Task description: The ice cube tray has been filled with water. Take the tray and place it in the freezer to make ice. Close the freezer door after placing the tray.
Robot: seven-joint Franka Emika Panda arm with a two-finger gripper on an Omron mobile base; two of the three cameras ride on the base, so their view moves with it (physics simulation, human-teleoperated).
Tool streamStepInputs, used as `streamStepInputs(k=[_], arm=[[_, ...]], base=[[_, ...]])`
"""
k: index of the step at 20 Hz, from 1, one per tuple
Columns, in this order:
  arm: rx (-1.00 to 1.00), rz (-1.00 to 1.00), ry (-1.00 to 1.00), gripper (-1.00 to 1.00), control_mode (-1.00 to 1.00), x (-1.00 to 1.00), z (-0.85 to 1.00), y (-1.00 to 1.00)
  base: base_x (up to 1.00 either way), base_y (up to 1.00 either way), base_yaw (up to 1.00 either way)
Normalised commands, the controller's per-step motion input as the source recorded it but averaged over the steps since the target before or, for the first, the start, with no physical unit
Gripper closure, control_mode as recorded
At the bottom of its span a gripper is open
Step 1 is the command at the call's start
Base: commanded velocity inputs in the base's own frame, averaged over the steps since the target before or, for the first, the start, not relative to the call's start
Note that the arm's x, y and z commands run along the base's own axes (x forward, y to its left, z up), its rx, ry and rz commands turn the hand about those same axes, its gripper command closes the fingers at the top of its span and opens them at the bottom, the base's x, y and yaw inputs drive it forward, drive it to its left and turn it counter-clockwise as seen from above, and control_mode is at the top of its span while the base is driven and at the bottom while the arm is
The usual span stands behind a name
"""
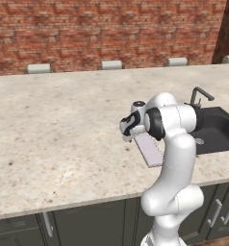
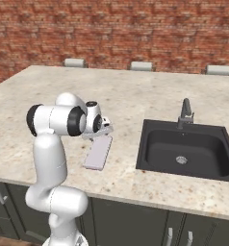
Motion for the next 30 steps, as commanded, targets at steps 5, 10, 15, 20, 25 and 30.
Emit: streamStepInputs(k=[5, 10, 15, 20, 25, 30], arm=[[0.03, 0.03, -0.01, -1.00, -1.00, -0.68, -0.39, -0.53], [0.02, 0.03, -0.02, -1.00, -1.00, -0.84, -0.38, -0.49], [0.01, 0.01, -0.01, -1.00, -1.00, -0.90, -0.35, -0.51], [0.01, 0.00, -0.04, -1.00, -1.00, -0.79, -0.26, -0.64], [0.00, 0.00, -0.03, -1.00, -1.00, -0.67, -0.23, -0.66], [0.00, 0.00, -0.01, -1.00, -1.00, -0.45, -0.18, -0.60]], base=[[0.00, 0.00, 0.00], [0.00, 0.00, 0.00], [0.00, 0.00, 0.00], [0.00, 0.00, 0.00], [0.00, 0.00, 0.00], [0.00, 0.00, 0.00]])
